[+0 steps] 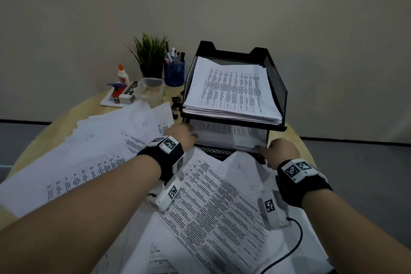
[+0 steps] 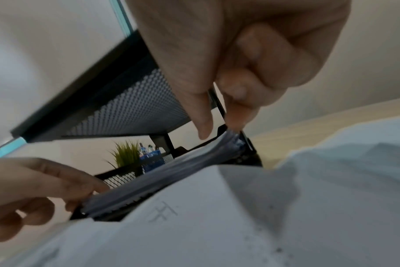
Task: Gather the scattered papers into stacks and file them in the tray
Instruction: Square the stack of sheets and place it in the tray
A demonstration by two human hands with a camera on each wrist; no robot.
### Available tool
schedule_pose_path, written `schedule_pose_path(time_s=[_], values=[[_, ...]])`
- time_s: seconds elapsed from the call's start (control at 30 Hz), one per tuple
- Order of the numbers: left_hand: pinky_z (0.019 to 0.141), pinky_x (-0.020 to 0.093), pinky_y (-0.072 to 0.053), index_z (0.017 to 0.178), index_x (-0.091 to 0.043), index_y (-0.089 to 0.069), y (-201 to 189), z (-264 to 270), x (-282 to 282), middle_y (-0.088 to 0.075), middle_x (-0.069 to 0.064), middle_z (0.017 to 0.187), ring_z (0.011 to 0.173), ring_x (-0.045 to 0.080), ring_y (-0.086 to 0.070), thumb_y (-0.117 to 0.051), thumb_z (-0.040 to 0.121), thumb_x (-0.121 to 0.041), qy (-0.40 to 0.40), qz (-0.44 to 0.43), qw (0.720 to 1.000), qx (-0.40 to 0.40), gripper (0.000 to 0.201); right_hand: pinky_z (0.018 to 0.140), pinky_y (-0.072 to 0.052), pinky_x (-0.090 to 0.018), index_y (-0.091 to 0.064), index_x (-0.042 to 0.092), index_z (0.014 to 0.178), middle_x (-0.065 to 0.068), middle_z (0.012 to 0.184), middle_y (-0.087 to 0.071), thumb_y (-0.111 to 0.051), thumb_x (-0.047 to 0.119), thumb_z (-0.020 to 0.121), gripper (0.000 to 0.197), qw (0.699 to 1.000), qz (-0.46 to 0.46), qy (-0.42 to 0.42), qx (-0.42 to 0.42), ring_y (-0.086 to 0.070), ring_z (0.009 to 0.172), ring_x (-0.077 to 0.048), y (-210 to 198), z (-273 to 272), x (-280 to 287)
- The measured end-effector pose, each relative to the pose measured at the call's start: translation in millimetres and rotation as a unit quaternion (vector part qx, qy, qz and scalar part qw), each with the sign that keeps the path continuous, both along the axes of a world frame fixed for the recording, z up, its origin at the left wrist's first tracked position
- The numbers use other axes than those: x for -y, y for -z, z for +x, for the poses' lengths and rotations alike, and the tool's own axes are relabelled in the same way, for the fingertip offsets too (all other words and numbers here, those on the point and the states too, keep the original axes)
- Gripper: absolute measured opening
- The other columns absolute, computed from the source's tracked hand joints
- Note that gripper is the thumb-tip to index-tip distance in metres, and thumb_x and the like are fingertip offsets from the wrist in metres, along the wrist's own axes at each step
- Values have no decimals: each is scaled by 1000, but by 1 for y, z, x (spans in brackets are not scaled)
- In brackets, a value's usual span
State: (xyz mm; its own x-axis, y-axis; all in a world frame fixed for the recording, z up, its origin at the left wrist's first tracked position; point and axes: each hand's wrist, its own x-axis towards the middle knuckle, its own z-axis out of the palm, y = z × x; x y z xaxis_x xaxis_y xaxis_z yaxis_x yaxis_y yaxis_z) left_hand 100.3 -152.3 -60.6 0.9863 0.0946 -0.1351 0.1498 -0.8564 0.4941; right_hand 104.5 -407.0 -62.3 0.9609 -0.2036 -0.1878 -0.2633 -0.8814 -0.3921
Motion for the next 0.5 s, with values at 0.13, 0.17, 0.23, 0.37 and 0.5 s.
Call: schedule_pose_path(time_s=[0.13,0.17,0.23,0.37,0.5], values=[[79,28,-44,120,-7,-60,-14,-26,-7,-60,13,120,107,29,-57,-52,92,-24,34,30,999,-19,33,52,-46,-24,-59,8,65,-6,57,-63,-62,30,85,30,998,43,-26,-28,-57,48,-19,-16,-32,-4],[77,28,-44,111,-9,-63,-15,-33,-10,-62,10,112,102,28,-57,-52,91,-25,39,33,998,-29,27,57,-51,-28,-61,7,69,-8,61,-66,-62,28,86,27,997,49,-35,-41,-59,50,-20,-18,-42,-7],[66,26,-38,83,-21,-57,-18,-51,-16,-53,1,86,87,24,-50,-55,89,-27,39,32,997,-51,9,68,-56,-34,-63,4,77,-14,74,-71,-64,28,87,25,995,44,-57,-74,-62,60,-23,-21,-63,-13],[76,27,-41,102,-19,-60,-22,-93,-28,-56,6,101,97,24,-53,-58,89,-33,51,39,994,-88,19,70,-50,-35,-54,7,88,-16,97,-66,-64,32,87,27,986,-1,-111,-124,-54,76,-22,-19,-110,-27],[94,28,-40,130,-13,-50,-22,-148,-41,-51,5,133,119,21,-50,-57,90,-40,53,54,990,-122,49,80,-45,-29,-48,12,123,-8,123,-56,-72,43,77,60,979,-31,-128,-158,-55,105,-24,-2,-150,-35]])
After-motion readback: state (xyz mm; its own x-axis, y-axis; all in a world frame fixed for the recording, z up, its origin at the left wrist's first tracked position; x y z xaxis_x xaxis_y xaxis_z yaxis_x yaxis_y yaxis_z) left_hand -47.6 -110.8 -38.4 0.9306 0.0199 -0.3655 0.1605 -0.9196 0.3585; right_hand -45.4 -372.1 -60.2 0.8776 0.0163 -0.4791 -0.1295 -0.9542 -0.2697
